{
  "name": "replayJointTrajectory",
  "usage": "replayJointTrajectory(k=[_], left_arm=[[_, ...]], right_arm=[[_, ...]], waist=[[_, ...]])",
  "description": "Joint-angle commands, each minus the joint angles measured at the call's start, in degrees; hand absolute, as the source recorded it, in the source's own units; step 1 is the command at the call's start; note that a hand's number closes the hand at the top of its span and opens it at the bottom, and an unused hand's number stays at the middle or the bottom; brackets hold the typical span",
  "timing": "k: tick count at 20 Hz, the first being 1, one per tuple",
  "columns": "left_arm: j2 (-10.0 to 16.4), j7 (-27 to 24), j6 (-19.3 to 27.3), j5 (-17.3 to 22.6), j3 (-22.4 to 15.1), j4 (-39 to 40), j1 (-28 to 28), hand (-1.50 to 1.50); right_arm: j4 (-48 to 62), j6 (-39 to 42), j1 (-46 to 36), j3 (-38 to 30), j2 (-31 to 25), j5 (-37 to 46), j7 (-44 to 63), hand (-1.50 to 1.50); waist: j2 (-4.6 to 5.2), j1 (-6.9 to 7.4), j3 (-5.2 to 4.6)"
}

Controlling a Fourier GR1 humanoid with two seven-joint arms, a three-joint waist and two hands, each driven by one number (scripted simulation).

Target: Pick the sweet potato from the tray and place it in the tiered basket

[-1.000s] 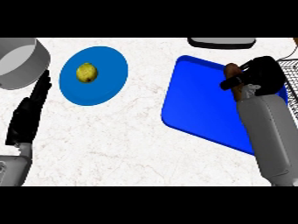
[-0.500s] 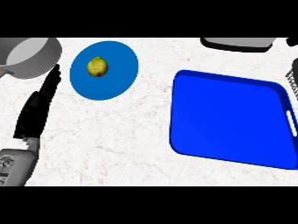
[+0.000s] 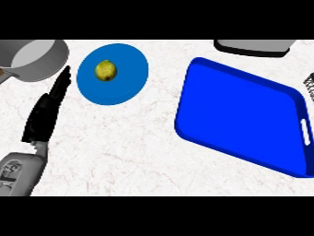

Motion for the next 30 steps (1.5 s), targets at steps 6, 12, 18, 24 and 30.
replayJointTrajectory(k=[6, 12, 18, 24, 30], left_arm=[[-0.03, 1.83, -0.62, 1.01, 1.48, 1.42, -1.96, 0.0], [0.03, -0.8, 0.46, -0.52, 1.42, 2.08, 0.15, 0.0], [2.43, -2.04, -0.77, 0.99, 4.4, 1.78, 1.88, 0.0], [1.67, 2.3, -0.26, 0.61, 4.36, 0.11, 0.73, 0.0], [-0.26, -0.14, 1.86, -1.29, 4.34, 2.63, 2.38, 0.0]], right_arm=[[12.94, -4.19, -6.12, -4.97, -1.27, 5.57, 8.59, 1.5], [19.86, 4.01, -6.17, -5.44, -6.23, 11.51, 9.68, 1.5], [23.74, 6.72, -4.57, -6.48, -8.55, 14.19, 9.73, 1.5], [25.98, 6.79, -5.68, -9.07, -8.94, 12.89, 5.77, 1.5], [23.6, 0.68, -1.56, -13.54, -7.18, 7.76, 1.6, 1.5]], waist=[[-0.35, -1.79, 0.15], [-0.71, -2.45, 0.06], [-1.46, -3.82, 0.1], [-1.75, -4.51, 0.2], [-2.23, -6.29, 0.16]])
